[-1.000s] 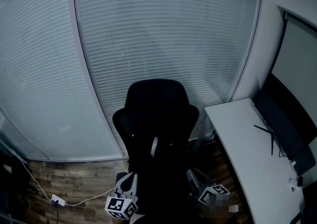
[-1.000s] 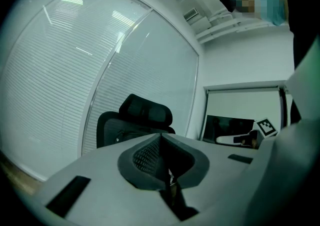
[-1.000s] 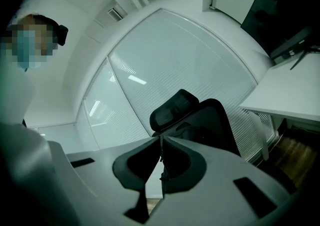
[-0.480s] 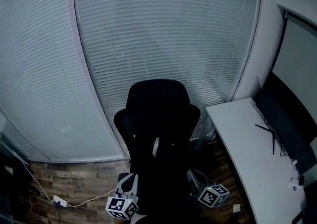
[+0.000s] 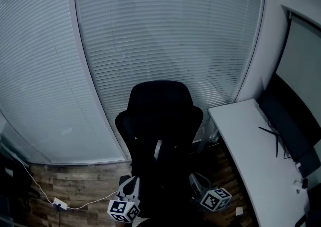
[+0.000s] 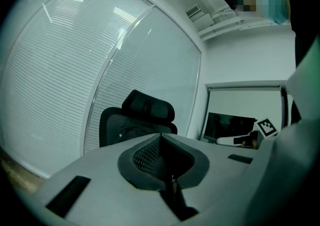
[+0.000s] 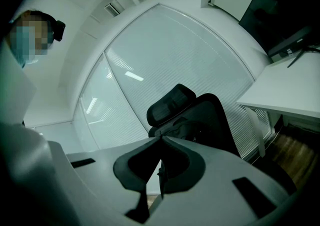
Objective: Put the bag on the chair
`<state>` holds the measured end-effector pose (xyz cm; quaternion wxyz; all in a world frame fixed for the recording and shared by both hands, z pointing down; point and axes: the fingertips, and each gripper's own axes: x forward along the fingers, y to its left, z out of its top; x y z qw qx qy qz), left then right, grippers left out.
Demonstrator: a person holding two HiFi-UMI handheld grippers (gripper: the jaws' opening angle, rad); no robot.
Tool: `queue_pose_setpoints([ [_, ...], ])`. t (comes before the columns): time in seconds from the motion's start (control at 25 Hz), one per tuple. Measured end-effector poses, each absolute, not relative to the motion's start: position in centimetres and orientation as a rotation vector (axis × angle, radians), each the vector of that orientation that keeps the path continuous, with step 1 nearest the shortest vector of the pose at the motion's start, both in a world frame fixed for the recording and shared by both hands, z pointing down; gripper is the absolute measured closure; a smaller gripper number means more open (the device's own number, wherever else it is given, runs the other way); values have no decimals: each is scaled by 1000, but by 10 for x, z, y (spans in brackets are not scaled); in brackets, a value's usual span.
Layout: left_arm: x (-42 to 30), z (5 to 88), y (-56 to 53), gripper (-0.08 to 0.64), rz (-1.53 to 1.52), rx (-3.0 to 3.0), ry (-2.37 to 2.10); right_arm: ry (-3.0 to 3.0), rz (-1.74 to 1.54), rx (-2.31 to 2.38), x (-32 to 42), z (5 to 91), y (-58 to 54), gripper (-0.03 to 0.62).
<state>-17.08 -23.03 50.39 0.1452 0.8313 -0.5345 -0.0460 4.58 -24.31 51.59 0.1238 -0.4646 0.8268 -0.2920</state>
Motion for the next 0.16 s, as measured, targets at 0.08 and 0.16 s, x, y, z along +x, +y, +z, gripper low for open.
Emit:
queue_pose_setpoints([
  [0.08, -173, 506, -231, 541, -129, 2386, -1544, 2414, -845, -1346, 44, 516, -244, 548],
  [0.16, -175, 508, -232, 541, -127, 2377, -1547, 2419, -840, -1337, 43, 515, -245, 548],
])
